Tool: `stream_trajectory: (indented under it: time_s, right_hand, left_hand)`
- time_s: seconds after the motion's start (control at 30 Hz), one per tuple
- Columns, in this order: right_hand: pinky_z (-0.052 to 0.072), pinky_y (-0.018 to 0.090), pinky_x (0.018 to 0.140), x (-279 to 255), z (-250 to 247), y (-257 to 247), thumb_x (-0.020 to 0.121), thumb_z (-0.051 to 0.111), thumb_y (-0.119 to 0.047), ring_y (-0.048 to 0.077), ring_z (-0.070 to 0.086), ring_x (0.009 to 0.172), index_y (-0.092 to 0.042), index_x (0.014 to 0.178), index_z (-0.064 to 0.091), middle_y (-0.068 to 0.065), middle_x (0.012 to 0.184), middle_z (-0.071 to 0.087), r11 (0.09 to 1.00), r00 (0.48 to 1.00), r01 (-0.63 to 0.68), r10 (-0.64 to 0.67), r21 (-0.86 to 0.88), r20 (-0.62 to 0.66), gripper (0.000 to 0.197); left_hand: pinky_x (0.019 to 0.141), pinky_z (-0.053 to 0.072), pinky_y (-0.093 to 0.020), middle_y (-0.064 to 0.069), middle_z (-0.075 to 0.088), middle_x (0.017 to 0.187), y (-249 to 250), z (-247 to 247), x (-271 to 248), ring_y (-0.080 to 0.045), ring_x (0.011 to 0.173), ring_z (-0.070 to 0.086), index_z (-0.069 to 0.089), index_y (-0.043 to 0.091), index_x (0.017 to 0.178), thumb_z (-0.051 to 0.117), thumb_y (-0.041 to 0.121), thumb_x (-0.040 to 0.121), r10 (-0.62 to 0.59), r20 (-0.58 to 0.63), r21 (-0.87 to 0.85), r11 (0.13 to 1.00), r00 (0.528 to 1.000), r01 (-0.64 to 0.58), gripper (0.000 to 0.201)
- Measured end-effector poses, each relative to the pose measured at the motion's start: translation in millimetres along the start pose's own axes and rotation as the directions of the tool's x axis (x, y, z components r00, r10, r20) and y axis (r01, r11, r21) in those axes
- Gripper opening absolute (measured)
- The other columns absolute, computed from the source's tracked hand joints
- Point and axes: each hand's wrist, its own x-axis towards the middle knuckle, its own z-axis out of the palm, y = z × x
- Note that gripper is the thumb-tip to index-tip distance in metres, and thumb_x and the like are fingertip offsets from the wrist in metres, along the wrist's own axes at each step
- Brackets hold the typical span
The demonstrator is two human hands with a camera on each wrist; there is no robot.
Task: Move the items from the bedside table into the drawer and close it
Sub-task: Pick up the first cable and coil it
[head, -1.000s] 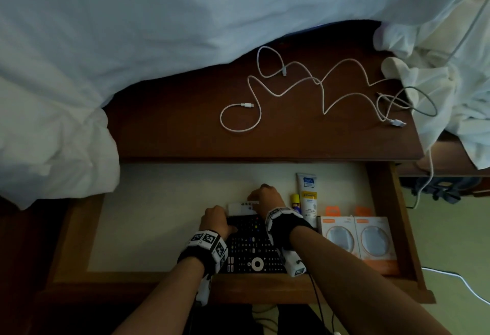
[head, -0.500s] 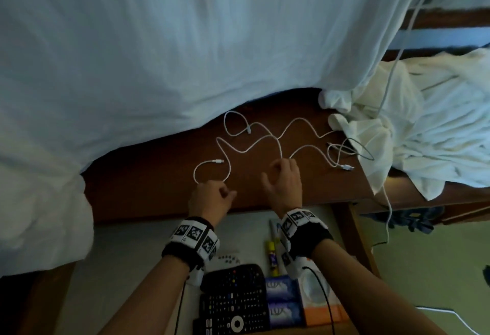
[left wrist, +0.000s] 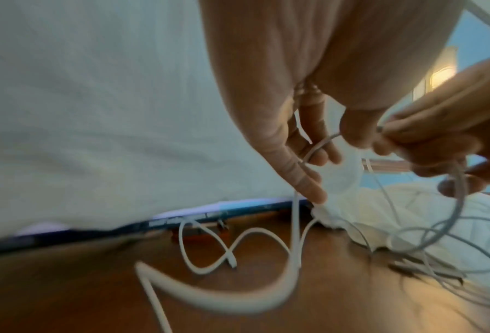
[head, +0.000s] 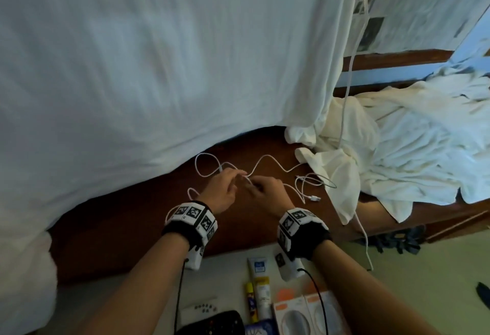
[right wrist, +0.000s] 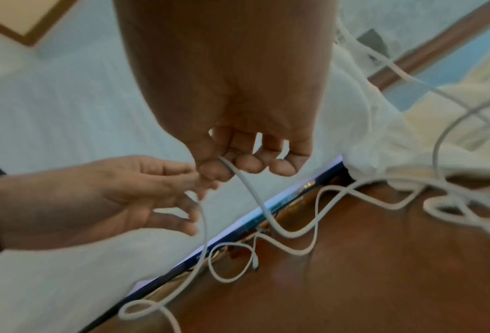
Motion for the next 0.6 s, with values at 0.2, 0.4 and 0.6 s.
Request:
stream_trajectory:
  time_s: [0.2, 0.4, 0.6]
  right_hand:
    - [0.046, 0.032, 0.073, 11, -53, -2, 0.092, 0.054, -0.03, 0.024, 0.062, 0.073, -0.016, 0.091, 0.068, 0.004, 0.075, 0.068, 0.971, 0.979, 0.201, -0.201, -0.128, 0.015, 0.02]
    - [0.037, 0.043, 0.089, 30, -104, 3, 0.094, 0.048, -0.03, 0.025, 0.054, 0.093, -0.029, 0.092, 0.062, -0.012, 0.072, 0.043, 0.894, 0.993, 0.054, -0.095, -0.445, -0.068, 0.015]
    - [0.045, 0.036, 0.083, 40, -133, -42, 0.096, 0.047, -0.025, 0.021, 0.062, 0.082, -0.022, 0.082, 0.065, -0.005, 0.068, 0.062, 0.957, 0.984, 0.055, -0.101, -0.284, -0.15, 0.023]
  left_hand:
    - [0.072, 0.046, -0.026, 0.001, 0.061, 0.082, 39, -66, 7, -0.018, 0.075, 0.06, 0.069, 0.011, 0.084, 0.071, 0.017, 0.085, 0.223, -0.287, 0.11, 0.974, 0.932, -0.2, 0.007]
    - [0.064, 0.054, -0.025, -0.012, 0.066, 0.088, 47, -154, -19, -0.025, 0.076, 0.064, 0.064, 0.011, 0.085, 0.067, 0.02, 0.089, 0.09, -0.719, 0.016, 0.993, 0.689, -0.114, 0.011]
    - [0.102, 0.042, -0.036, -0.018, 0.062, 0.127, 22, -201, -37, -0.036, 0.117, 0.057, 0.068, 0.008, 0.116, 0.066, 0.015, 0.085, -0.255, -0.552, 0.147, 0.908, 0.794, 0.393, 0.031]
